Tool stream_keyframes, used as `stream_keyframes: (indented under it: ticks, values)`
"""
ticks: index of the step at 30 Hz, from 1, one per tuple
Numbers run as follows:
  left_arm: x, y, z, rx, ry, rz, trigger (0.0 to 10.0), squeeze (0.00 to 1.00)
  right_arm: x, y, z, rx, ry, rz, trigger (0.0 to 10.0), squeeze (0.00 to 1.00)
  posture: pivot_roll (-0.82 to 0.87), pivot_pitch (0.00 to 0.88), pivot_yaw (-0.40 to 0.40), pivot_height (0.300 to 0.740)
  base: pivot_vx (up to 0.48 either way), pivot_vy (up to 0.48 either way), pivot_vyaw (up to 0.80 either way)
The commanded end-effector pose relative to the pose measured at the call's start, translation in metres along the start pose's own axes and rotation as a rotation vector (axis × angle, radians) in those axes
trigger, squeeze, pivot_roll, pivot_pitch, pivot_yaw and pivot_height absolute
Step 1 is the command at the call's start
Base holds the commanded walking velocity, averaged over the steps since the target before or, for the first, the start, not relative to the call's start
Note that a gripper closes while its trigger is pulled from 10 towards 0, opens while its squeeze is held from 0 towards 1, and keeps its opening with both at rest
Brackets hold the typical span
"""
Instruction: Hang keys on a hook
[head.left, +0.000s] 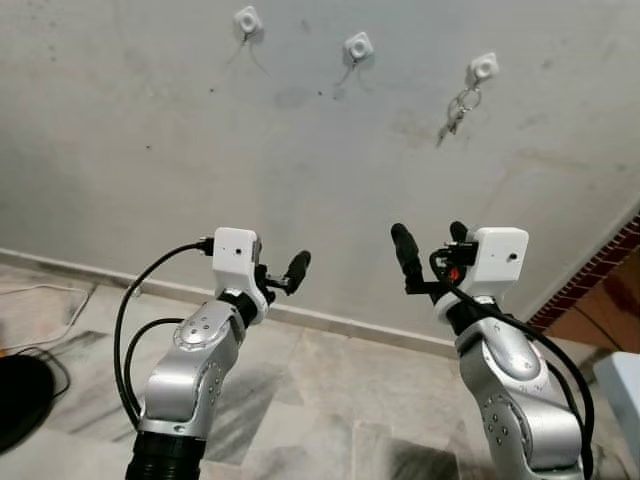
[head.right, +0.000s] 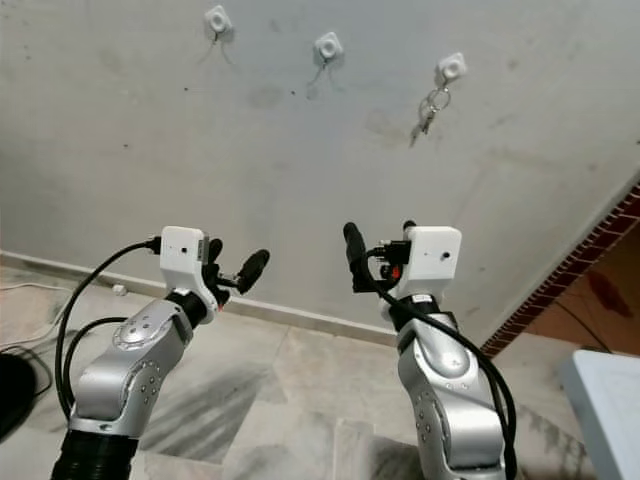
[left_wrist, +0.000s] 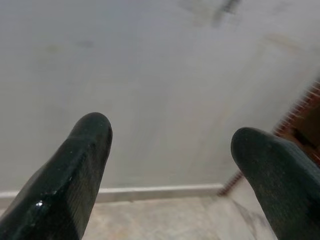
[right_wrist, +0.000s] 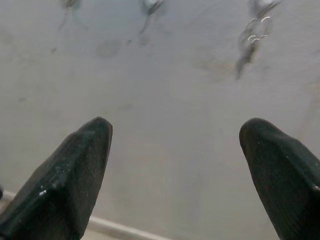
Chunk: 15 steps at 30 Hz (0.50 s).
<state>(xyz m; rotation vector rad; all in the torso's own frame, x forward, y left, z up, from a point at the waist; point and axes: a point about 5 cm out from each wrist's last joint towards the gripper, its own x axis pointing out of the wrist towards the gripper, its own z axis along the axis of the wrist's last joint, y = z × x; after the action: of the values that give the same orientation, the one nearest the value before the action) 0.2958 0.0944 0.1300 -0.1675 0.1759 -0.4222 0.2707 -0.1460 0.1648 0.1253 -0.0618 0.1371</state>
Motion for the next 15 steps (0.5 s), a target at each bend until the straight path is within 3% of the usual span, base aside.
stream_keyframes:
  ticks: [1,8,15]
  values:
    - [0.0002,0.0015,0.0068,0.013,-0.023,0.003,10.0,0.00,0.0008,0.0014,0.0052,-0.007,-0.020,-0.001,10.0,0.00,0.08,0.000,-0.117,0.740,0.000,0.000,0.00]
    - [0.0030,0.0001,0.0090,0.019,-0.029,-0.009,10.0,0.00,0.0024,-0.0015,0.0075,-0.028,-0.018,-0.019,10.0,0.00,0.07,0.000,-0.108,0.740,0.000,0.000,-0.13]
    - [0.0053,0.0008,0.0107,0.003,-0.029,-0.014,10.0,0.00,0.0048,-0.0048,0.0091,-0.039,-0.016,-0.045,10.0,0.00,0.06,0.000,-0.105,0.740,0.000,0.000,-0.80]
